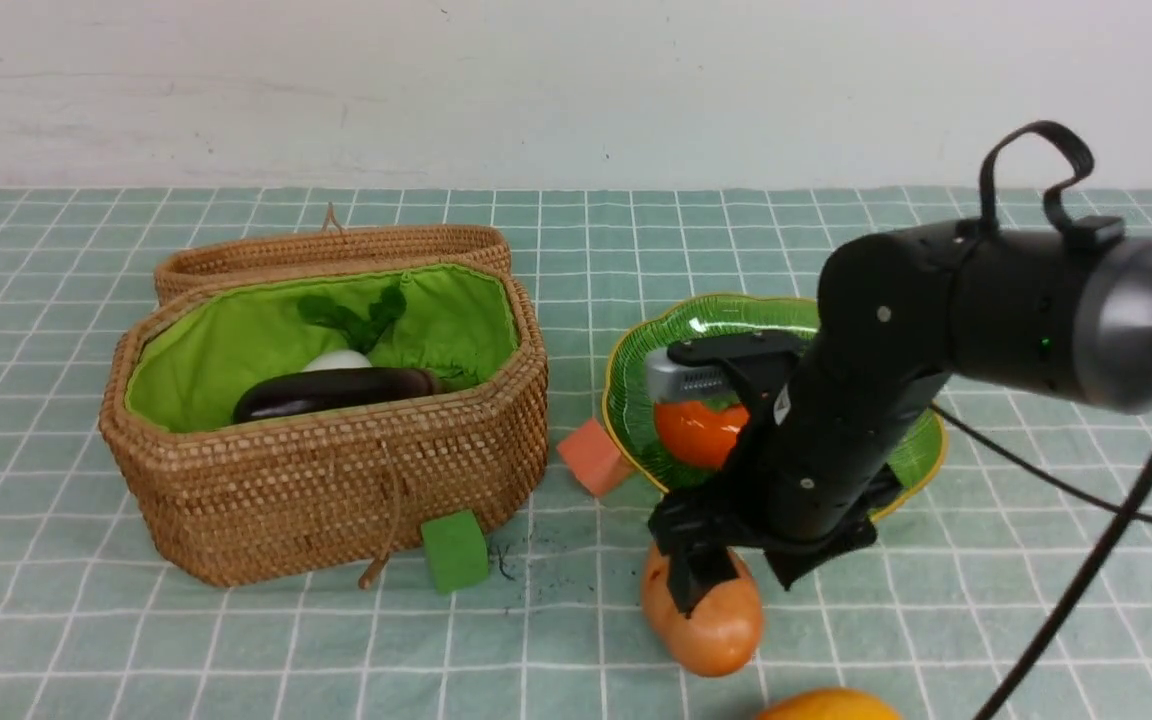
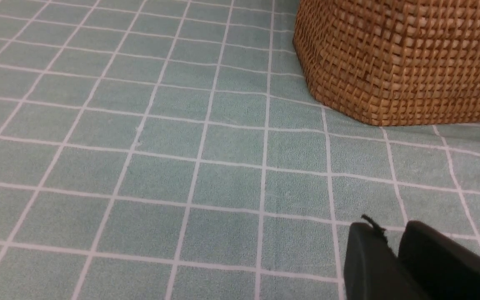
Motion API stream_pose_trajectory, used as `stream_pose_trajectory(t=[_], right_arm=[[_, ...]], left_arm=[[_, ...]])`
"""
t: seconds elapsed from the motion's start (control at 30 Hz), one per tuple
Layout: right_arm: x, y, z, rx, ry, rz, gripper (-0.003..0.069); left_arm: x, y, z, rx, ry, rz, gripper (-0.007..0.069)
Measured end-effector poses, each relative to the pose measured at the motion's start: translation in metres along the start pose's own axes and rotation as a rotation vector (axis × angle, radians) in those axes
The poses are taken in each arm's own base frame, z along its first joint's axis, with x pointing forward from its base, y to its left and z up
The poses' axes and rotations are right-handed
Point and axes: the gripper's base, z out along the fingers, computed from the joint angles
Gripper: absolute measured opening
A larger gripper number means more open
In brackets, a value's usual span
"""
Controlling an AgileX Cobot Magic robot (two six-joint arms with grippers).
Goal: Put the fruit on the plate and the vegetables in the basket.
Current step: Use the right arm to grab a potato and put it into the left basket
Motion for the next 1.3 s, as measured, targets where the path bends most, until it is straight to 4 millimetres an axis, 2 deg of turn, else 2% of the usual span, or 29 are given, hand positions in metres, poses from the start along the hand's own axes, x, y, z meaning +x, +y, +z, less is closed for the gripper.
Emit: stream_pose_trajectory(t=[0.13,0.37,0.5,0.6,0.7,0.8,0.93,0.97,1.0,1.07,1.13,1.17,1.23,1.3], right_arm=[[-0.003,0.000,0.015,-0.027,0.009,0.016,0.0610],[-0.003,0.003,0.016,-0.067,0.004,-0.072,0.0583],[-0.001,0.008,0.009,-0.113,0.019,-0.150,0.0583],[-0.008,0.019,-0.021,-0.150,-0.018,-0.250,0.0583],[-0.024,0.031,-0.058,-0.172,-0.099,-0.320,0.0583],[-0.047,0.045,-0.099,-0.194,-0.244,-0.385,0.0582],[-0.080,0.064,-0.133,-0.263,-0.480,-0.480,0.0582],[-0.082,0.065,-0.131,-0.275,-0.488,-0.485,0.0582],[-0.099,0.071,-0.127,-0.321,-0.570,-0.492,0.0582],[-0.109,0.074,-0.119,-0.353,-0.597,-0.475,0.0582],[-0.126,0.074,-0.096,-0.380,-0.624,-0.439,0.0582],[-0.128,0.074,-0.090,-0.380,-0.616,-0.434,0.0582],[-0.138,0.069,-0.061,-0.367,-0.593,-0.420,0.0582],[-0.141,0.067,-0.051,-0.352,-0.581,-0.420,0.0581]], left_arm=[[0.000,0.000,0.000,0.000,0.000,0.000,0.0113],[0.000,0.000,0.000,0.000,0.000,0.000,0.0116],[0.000,0.000,0.000,0.000,0.000,0.000,0.0121],[0.000,0.000,0.000,0.000,0.000,0.000,0.0124],[0.000,0.000,0.000,0.000,0.000,0.000,0.0128],[0.000,0.000,0.000,0.000,0.000,0.000,0.0132],[0.000,0.000,0.000,0.000,0.000,0.000,0.0134],[0.000,0.000,0.000,0.000,0.000,0.000,0.0135],[0.000,0.000,0.000,0.000,0.000,0.000,0.0138],[0.000,0.000,0.000,0.000,0.000,0.000,0.0140],[0.000,0.000,0.000,0.000,0.000,0.000,0.0143],[0.000,0.000,0.000,0.000,0.000,0.000,0.0143],[0.000,0.000,0.000,0.000,0.000,0.000,0.0146],[0.000,0.000,0.000,0.000,0.000,0.000,0.0148]])
